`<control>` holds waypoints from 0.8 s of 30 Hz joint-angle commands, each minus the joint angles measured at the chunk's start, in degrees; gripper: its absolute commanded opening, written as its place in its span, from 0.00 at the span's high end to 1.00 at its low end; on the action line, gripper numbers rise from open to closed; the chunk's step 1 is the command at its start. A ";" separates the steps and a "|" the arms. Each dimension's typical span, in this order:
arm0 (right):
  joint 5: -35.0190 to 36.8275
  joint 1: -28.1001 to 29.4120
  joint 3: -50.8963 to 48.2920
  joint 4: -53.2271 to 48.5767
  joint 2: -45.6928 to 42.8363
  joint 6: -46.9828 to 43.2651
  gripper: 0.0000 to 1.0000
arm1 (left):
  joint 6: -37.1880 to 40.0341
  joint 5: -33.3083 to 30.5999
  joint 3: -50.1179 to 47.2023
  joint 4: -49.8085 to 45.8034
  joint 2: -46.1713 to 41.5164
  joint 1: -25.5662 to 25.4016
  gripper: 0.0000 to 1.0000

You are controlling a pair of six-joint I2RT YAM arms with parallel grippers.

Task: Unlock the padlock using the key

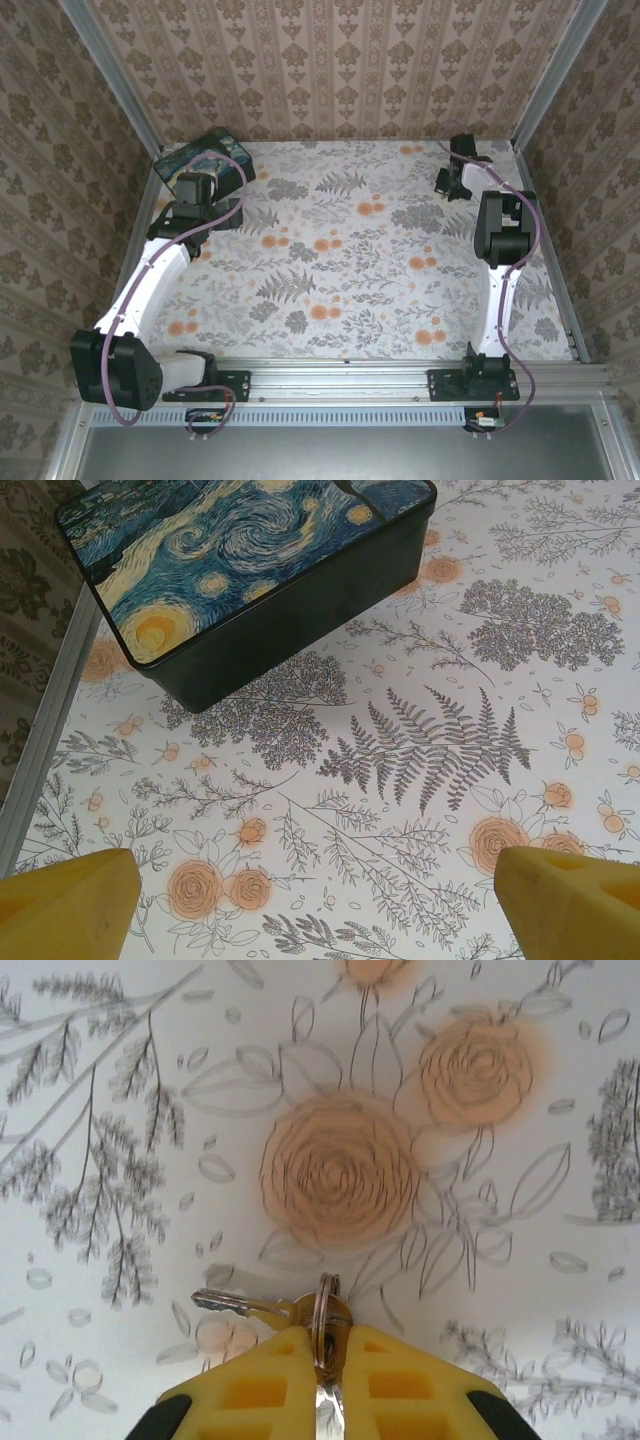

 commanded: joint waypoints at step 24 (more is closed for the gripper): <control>-9.09 22.14 -42.84 -5.39 -36.99 7.56 1.00 | -3.76 1.23 0.76 -0.82 -4.98 -4.73 0.00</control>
